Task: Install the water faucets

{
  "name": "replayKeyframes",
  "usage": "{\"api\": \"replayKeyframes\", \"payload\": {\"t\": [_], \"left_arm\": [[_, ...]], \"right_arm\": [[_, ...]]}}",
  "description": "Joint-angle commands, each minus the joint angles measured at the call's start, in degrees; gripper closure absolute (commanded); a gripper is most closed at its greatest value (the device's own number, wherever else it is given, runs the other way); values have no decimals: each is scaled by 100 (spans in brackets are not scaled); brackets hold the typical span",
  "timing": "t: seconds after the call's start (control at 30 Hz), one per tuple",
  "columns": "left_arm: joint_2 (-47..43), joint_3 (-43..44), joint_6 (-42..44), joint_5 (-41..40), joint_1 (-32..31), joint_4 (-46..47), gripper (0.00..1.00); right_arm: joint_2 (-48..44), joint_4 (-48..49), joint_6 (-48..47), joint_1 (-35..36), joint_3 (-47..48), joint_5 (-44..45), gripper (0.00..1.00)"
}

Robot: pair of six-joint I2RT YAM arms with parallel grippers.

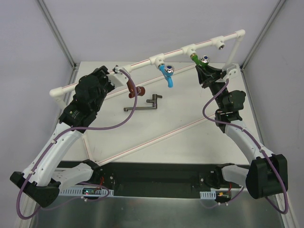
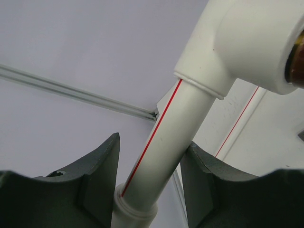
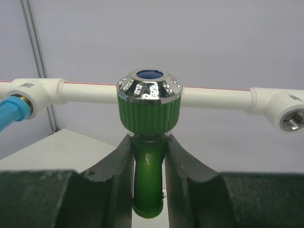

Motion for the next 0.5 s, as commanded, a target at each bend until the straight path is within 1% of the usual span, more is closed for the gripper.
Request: {"api": "replayKeyframes", "payload": {"t": [0.0, 0.47], "left_arm": [[124, -351, -1785, 436, -1, -580, 100], [89, -342, -1821, 462, -1, -580, 100]], "right_arm": [[147, -19, -59, 20, 102, -266, 98], [68, -230, -77, 20, -92, -301, 98]]}}
